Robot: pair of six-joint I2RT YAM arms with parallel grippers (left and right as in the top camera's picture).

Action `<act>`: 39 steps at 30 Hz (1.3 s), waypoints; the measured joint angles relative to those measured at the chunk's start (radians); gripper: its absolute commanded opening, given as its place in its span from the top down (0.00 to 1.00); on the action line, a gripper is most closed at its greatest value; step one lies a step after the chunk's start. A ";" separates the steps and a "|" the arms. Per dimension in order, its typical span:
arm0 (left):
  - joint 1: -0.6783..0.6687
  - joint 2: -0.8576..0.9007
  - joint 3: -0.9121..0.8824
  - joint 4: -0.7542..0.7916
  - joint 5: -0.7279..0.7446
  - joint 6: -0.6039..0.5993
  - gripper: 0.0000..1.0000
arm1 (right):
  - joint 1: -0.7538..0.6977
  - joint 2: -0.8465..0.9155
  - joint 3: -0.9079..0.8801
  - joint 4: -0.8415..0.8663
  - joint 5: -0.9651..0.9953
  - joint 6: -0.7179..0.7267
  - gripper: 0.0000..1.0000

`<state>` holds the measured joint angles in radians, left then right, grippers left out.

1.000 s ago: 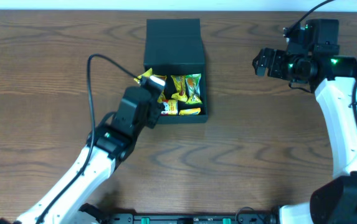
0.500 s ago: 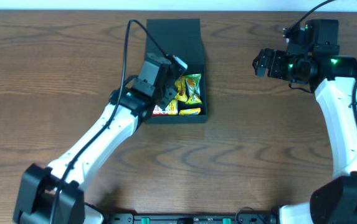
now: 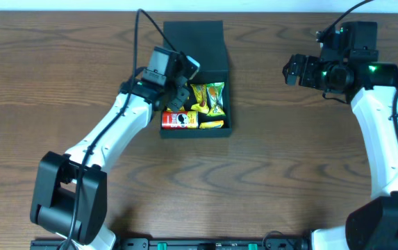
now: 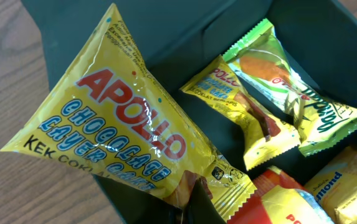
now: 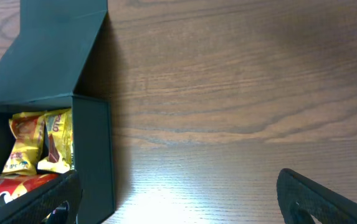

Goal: Pack container
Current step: 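Lower the packet into the box, release, and press it down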

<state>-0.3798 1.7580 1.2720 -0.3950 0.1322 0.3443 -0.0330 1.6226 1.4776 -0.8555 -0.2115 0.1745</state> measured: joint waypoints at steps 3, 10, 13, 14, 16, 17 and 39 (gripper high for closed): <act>0.023 0.000 0.000 -0.003 0.034 0.000 0.94 | 0.000 0.000 0.000 0.000 0.001 0.000 0.01; 0.032 0.000 0.000 -0.029 0.072 0.029 0.95 | 0.000 0.000 0.000 0.000 0.002 0.000 0.00; 0.031 0.000 0.000 -0.026 0.099 0.047 0.95 | 0.000 0.000 0.000 -0.002 0.002 0.000 0.01; 0.031 0.000 0.000 -0.022 0.107 0.050 0.95 | 0.000 0.000 0.000 -0.002 0.002 0.000 0.01; 0.031 0.000 0.000 -0.016 0.121 0.054 0.94 | 0.000 0.000 0.000 -0.002 0.003 0.000 0.01; 0.031 0.002 0.000 -0.014 0.125 0.055 0.94 | 0.000 0.000 0.000 -0.002 0.003 0.000 0.01; 0.031 0.093 0.043 -0.018 0.225 0.142 0.94 | 0.000 0.000 0.000 -0.003 0.003 0.000 0.01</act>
<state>-0.3485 1.8507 1.3155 -0.4129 0.3569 0.4858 -0.0330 1.6226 1.4776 -0.8585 -0.2089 0.1745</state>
